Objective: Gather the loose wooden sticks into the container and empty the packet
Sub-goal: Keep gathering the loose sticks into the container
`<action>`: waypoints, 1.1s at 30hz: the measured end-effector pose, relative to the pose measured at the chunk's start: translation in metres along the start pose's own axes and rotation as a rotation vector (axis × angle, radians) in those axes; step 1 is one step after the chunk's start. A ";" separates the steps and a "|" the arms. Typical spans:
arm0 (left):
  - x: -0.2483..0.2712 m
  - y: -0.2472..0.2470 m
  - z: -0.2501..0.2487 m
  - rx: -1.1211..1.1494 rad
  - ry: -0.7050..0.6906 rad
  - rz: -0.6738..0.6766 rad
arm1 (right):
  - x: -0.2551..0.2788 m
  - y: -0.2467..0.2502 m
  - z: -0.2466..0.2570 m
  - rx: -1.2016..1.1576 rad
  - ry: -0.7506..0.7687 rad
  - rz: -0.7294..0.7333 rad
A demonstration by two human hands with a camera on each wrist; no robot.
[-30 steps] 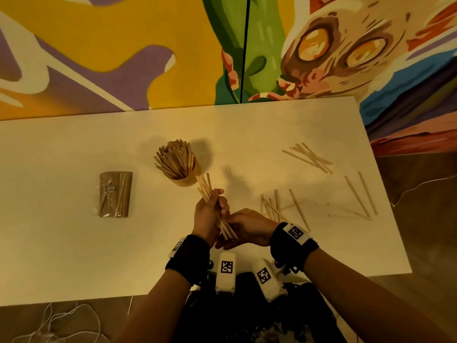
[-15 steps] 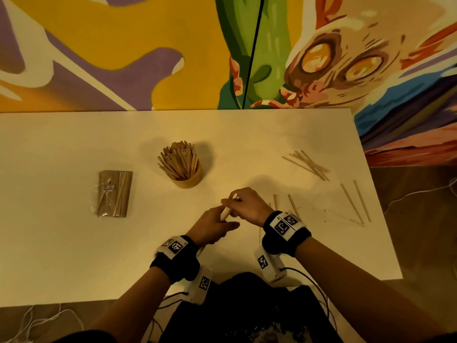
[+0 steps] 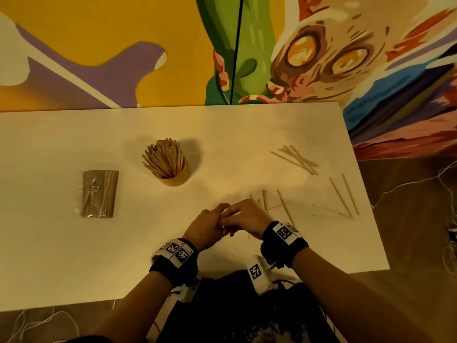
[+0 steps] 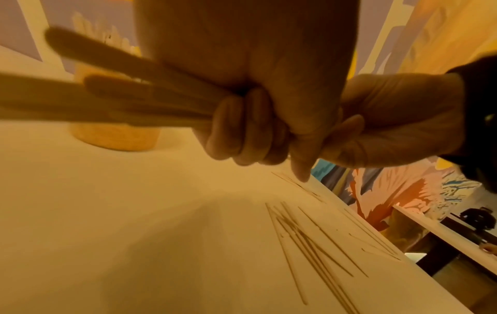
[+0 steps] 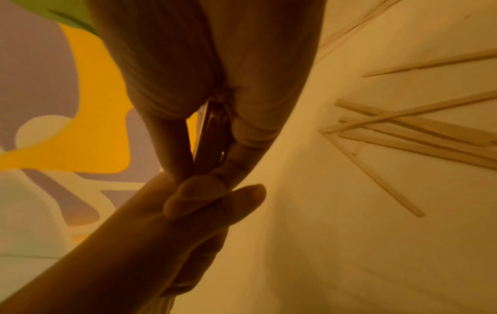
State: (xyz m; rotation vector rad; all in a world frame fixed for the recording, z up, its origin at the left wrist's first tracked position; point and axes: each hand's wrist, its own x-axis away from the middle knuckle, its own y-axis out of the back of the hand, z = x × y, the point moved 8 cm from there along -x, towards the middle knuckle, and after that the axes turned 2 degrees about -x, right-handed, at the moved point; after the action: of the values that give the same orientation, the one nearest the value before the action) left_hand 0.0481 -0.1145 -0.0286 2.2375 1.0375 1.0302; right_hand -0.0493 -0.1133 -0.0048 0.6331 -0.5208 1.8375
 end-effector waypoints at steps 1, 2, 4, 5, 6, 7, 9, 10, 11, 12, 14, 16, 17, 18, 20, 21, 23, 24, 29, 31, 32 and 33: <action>0.000 -0.002 -0.003 0.008 -0.004 0.018 | 0.002 0.003 -0.005 -0.026 -0.006 -0.009; 0.001 -0.004 -0.005 0.024 -0.010 0.041 | 0.003 0.008 -0.009 -0.047 -0.017 -0.016; 0.004 -0.001 -0.006 0.080 -0.017 0.095 | 0.008 0.021 -0.019 -0.093 -0.046 -0.027; 0.007 0.003 -0.005 0.120 -0.001 0.125 | 0.010 0.030 -0.023 -0.129 -0.061 -0.033; 0.010 0.008 -0.003 0.184 0.028 0.150 | 0.013 0.039 -0.027 -0.176 -0.073 -0.046; 0.013 0.014 0.002 0.291 0.071 0.161 | 0.015 0.047 -0.031 -0.237 -0.082 -0.064; 0.020 0.027 0.009 0.630 0.186 0.111 | 0.019 0.063 -0.038 -0.373 -0.089 -0.102; 0.024 0.033 0.011 0.790 0.241 0.063 | 0.020 0.067 -0.039 -0.432 -0.087 -0.114; 0.028 0.038 0.012 0.900 0.278 0.020 | 0.020 0.068 -0.040 -0.481 -0.080 -0.119; 0.030 0.040 0.010 0.962 0.296 -0.005 | 0.019 0.066 -0.038 -0.514 -0.067 -0.115; 0.030 0.039 0.000 0.974 0.286 -0.010 | 0.015 0.055 -0.032 -0.537 -0.035 -0.083; 0.027 0.038 -0.011 0.927 0.270 -0.029 | 0.009 0.040 -0.024 -0.499 -0.005 -0.048; 0.026 0.040 -0.013 0.918 0.279 -0.055 | 0.005 0.034 -0.020 -0.472 0.013 -0.034; 0.025 0.042 -0.012 0.918 0.293 -0.086 | 0.002 0.030 -0.016 -0.453 0.029 -0.024; 0.027 0.053 -0.006 0.928 0.316 -0.150 | -0.003 0.026 -0.010 -0.449 0.051 -0.005; 0.029 0.061 -0.003 0.927 0.320 -0.174 | -0.005 0.025 -0.007 -0.454 0.059 0.006; 0.032 0.083 0.007 0.900 0.315 -0.214 | -0.008 0.028 -0.001 -0.477 0.068 0.016; 0.032 0.097 0.012 0.871 0.306 -0.240 | -0.010 0.032 0.000 -0.495 0.071 0.011; 0.031 0.195 0.052 0.548 0.312 -0.466 | -0.009 0.081 -0.013 -0.419 0.028 -0.156; 0.024 0.224 0.056 0.368 0.313 -0.490 | -0.002 0.112 -0.030 -0.317 -0.006 -0.248; 0.018 0.232 0.058 0.291 0.314 -0.479 | 0.003 0.129 -0.041 -0.269 -0.026 -0.297; 0.011 0.238 0.059 0.236 0.321 -0.465 | 0.010 0.147 -0.053 -0.234 -0.048 -0.344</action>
State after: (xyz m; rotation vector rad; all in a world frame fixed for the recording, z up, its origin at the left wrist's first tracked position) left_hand 0.2044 -0.2565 0.0975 1.8863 1.7968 1.1157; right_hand -0.2001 -0.1219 -0.0460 0.5693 -0.6075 1.4173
